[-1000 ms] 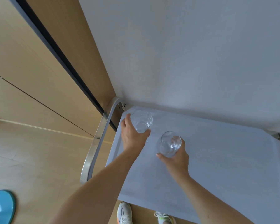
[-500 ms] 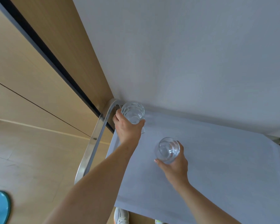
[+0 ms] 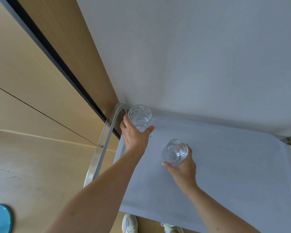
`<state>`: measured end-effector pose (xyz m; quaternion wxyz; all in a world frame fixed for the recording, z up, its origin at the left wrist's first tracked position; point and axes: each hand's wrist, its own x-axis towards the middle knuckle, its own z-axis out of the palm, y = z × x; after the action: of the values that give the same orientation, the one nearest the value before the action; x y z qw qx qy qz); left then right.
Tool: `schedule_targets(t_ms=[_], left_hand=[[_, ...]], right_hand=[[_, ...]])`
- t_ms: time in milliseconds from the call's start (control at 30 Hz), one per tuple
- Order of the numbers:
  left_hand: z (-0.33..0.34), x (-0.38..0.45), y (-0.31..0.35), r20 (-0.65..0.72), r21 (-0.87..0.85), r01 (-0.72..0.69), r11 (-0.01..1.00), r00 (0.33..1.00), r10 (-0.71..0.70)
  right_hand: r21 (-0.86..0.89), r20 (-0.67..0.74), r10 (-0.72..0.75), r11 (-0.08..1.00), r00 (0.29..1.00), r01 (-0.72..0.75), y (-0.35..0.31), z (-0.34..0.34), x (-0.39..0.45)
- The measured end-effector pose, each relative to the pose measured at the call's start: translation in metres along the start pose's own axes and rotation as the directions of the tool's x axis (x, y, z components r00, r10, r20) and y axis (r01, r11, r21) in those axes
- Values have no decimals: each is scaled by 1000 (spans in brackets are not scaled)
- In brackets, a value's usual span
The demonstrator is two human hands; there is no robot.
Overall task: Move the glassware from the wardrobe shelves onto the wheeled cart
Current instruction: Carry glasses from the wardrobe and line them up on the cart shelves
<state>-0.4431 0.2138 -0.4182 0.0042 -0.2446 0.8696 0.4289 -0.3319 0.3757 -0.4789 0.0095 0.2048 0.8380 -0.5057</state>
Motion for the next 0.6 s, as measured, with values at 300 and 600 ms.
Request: schedule_targets(t_ms=[300, 600], left_hand=[[-37, -35, -30, 114, 68, -207, 976, 973, 198], [-89, -63, -52, 295, 174, -462, 870, 867, 402]], right_hand=[[14, -109, 71, 997, 991, -70, -20, 5, -31], [44, -233, 52, 998, 971, -43, -53, 3, -90]])
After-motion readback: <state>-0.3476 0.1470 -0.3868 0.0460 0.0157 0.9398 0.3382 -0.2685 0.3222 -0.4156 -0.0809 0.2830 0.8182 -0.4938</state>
